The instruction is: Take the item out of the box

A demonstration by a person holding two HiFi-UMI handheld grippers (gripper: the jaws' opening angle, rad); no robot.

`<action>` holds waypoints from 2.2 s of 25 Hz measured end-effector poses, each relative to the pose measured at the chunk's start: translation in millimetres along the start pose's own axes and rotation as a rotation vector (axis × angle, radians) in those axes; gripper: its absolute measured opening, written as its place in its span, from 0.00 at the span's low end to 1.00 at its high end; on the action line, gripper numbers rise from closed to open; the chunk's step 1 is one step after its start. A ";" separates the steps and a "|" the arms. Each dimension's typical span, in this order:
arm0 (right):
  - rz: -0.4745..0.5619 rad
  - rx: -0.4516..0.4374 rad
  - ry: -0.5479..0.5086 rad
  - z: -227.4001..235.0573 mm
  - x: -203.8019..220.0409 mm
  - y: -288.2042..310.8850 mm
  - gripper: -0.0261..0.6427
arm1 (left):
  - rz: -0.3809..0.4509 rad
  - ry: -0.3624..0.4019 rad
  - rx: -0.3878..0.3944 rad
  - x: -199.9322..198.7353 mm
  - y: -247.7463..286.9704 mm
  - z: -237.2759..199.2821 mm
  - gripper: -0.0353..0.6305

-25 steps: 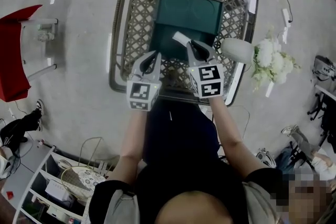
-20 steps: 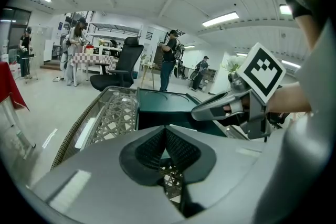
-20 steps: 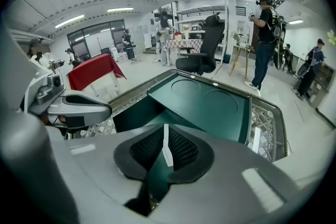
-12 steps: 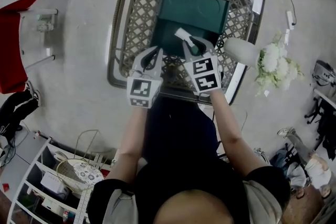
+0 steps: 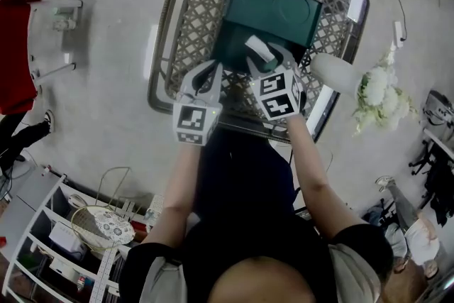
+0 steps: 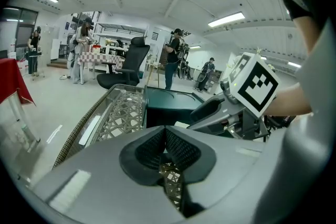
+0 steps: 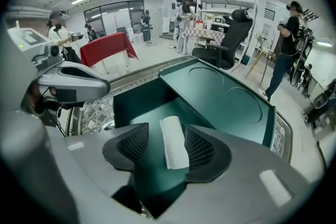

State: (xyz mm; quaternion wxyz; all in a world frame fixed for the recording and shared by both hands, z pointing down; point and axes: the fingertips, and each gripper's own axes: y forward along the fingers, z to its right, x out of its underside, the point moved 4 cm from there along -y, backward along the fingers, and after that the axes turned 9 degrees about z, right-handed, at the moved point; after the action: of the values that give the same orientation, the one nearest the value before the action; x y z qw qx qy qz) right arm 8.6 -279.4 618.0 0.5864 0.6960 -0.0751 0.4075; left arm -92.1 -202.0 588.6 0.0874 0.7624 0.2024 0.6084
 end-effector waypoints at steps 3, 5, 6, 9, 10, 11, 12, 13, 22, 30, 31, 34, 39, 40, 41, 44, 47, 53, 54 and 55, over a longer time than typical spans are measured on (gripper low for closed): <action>-0.022 -0.006 -0.018 -1.2 3.0 7.4 0.39 | -0.002 -0.003 -0.006 2.7 0.9 -2.6 0.06; -0.038 -0.012 -0.018 -0.7 5.2 12.5 0.40 | -0.003 -0.005 -0.008 4.8 2.8 -4.0 0.06; -0.042 -0.016 -0.019 -0.2 6.1 14.8 0.42 | -0.004 -0.006 -0.009 5.6 3.8 -4.4 0.06; -0.061 -0.021 -0.024 1.7 8.8 19.6 0.44 | -0.004 -0.006 -0.011 6.4 6.3 -4.9 0.06; -0.068 -0.025 -0.028 1.9 9.5 20.8 0.44 | -0.004 -0.007 -0.013 6.0 6.7 -5.1 0.06; -0.073 -0.028 -0.034 2.0 9.7 22.2 0.44 | -0.004 -0.008 -0.015 5.3 6.8 -5.6 0.06; -0.079 -0.031 -0.041 1.9 9.6 23.7 0.45 | -0.003 -0.009 -0.017 4.6 6.8 -6.4 0.06; -0.086 -0.034 -0.048 1.8 9.5 25.5 0.45 | -0.003 -0.011 -0.019 4.1 6.9 -7.5 0.06; -0.158 -0.034 -0.089 6.8 21.5 45.0 0.46 | -0.016 -0.022 -0.033 9.0 11.1 -15.8 0.06; -0.169 -0.052 -0.047 8.2 23.6 46.5 0.45 | -0.014 -0.030 -0.041 12.6 11.4 -15.5 0.06; -0.171 -0.051 -0.046 8.1 23.6 46.3 0.45 | -0.013 -0.031 -0.042 12.7 10.9 -14.9 0.06; -0.175 -0.051 -0.048 7.4 23.2 45.5 0.45 | -0.011 -0.031 -0.043 12.6 8.8 -14.0 0.06; -0.181 -0.057 -0.058 4.3 21.6 44.2 0.42 | -0.011 -0.029 -0.047 12.9 4.3 -15.3 0.06; -0.181 -0.058 -0.059 3.1 21.7 44.4 0.41 | -0.011 -0.029 -0.048 13.5 3.7 -15.5 0.06; -0.182 -0.058 -0.061 1.6 22.0 44.6 0.38 | -0.011 -0.030 -0.049 14.0 3.3 -15.5 0.06; -0.184 -0.057 -0.071 -4.0 23.1 44.6 0.31 | -0.009 -0.033 -0.049 14.7 1.6 -15.0 0.06; -0.183 -0.053 -0.090 -9.2 23.5 44.7 0.26 | -0.007 -0.032 -0.049 14.7 -1.3 -15.3 0.06; -0.179 -0.061 -0.090 -10.2 22.0 44.5 0.25 | -0.002 -0.031 -0.045 14.1 -7.4 -16.0 0.06; -0.179 -0.059 -0.091 -10.5 21.8 44.4 0.25 | -0.001 -0.030 -0.043 13.8 -8.3 -15.9 0.06; -0.178 -0.058 -0.090 -10.9 21.8 44.4 0.25 | 0.001 -0.029 -0.042 13.6 -9.2 -15.9 0.06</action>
State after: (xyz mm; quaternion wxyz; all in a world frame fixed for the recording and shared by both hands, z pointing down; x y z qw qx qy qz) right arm -8.1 -275.1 665.6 0.6361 0.7004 -0.0510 0.3196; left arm -106.9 -189.9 601.1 0.1061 0.7692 0.1882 0.6014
